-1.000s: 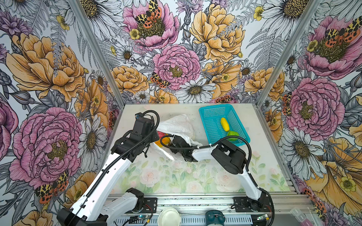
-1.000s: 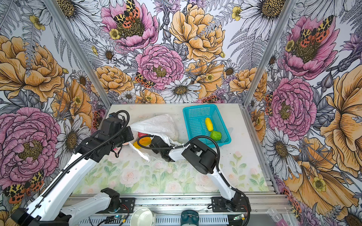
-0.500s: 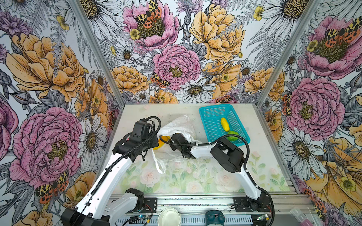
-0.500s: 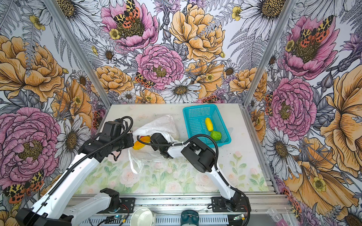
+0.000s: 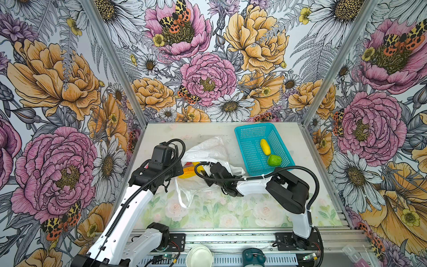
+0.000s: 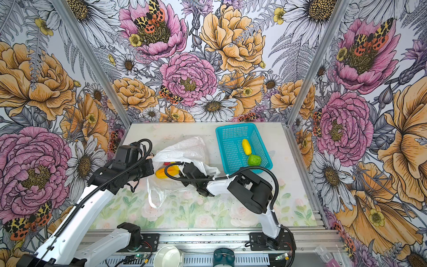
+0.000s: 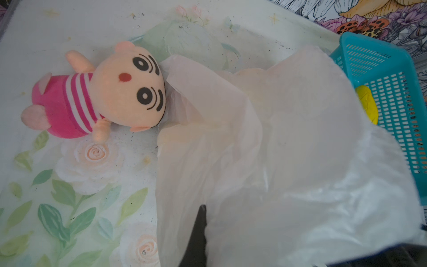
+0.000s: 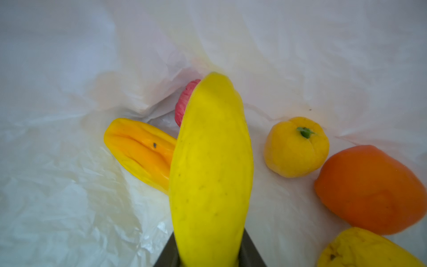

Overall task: Untie the knot of the plastic bag and take out the fruit
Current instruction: Pick up the fruit from the plastic bag, then place the fruit in the basket.

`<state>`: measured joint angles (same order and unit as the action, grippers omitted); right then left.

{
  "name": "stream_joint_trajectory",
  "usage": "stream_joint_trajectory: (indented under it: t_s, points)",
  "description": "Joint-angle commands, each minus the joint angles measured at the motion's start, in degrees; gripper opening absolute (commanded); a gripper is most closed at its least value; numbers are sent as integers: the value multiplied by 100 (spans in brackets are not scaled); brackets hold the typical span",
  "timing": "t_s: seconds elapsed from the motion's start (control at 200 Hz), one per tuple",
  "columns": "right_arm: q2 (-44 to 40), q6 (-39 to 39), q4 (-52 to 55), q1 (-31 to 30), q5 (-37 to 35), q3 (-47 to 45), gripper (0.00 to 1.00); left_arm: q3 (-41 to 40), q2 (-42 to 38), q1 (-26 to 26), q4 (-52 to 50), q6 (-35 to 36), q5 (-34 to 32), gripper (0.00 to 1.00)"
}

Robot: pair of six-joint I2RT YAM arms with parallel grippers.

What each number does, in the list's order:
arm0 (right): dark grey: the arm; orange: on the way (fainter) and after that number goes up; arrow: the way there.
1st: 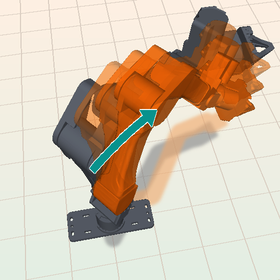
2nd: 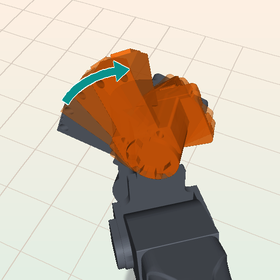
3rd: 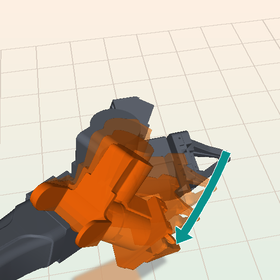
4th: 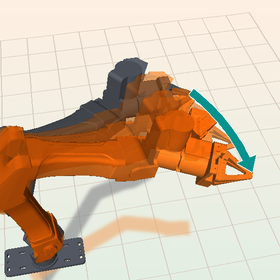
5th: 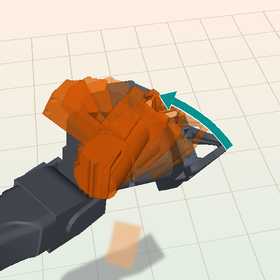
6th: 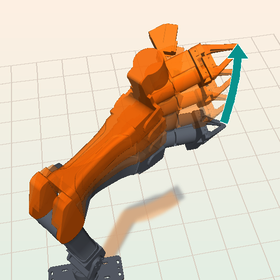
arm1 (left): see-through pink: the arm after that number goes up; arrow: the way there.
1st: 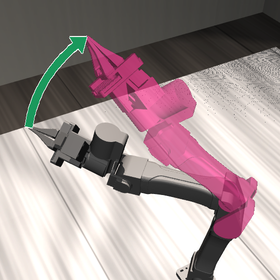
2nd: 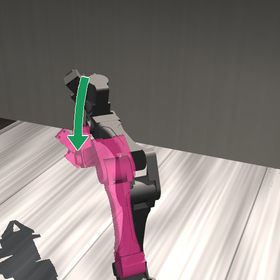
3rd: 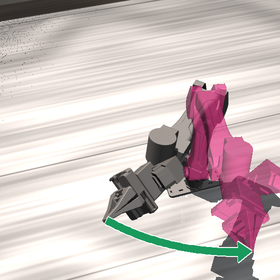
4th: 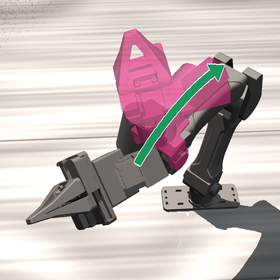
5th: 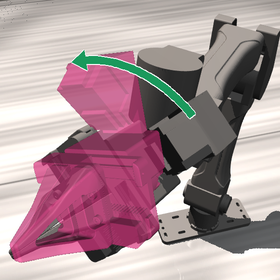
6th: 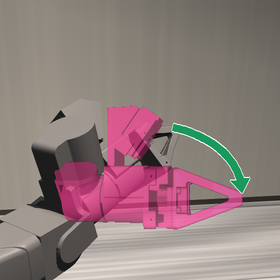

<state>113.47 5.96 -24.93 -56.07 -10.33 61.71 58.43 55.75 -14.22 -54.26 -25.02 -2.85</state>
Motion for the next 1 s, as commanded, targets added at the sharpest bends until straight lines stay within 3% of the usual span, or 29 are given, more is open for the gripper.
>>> stream_joint_trajectory:
  t_s: [0.0, 0.455, 0.825, 0.995]
  points:
    - [-381, -51, -525, -90, 123, -269, 27, 1, -55, 297, -55, 113, 231, 0]
    - [-2056, -472, -543, -1134, -178, -1351, 27, -78, -91, -19, -71, 92, 67, 0]
    - [-3926, -537, -824, -1200, -425, -2625, 28, -51, -46, -62, -148, 85, -132, 0]
    - [-4762, -725, -1152, -1166, -1045, -3253, 27, -69, -122, -152, -146, 65, -232, 0]
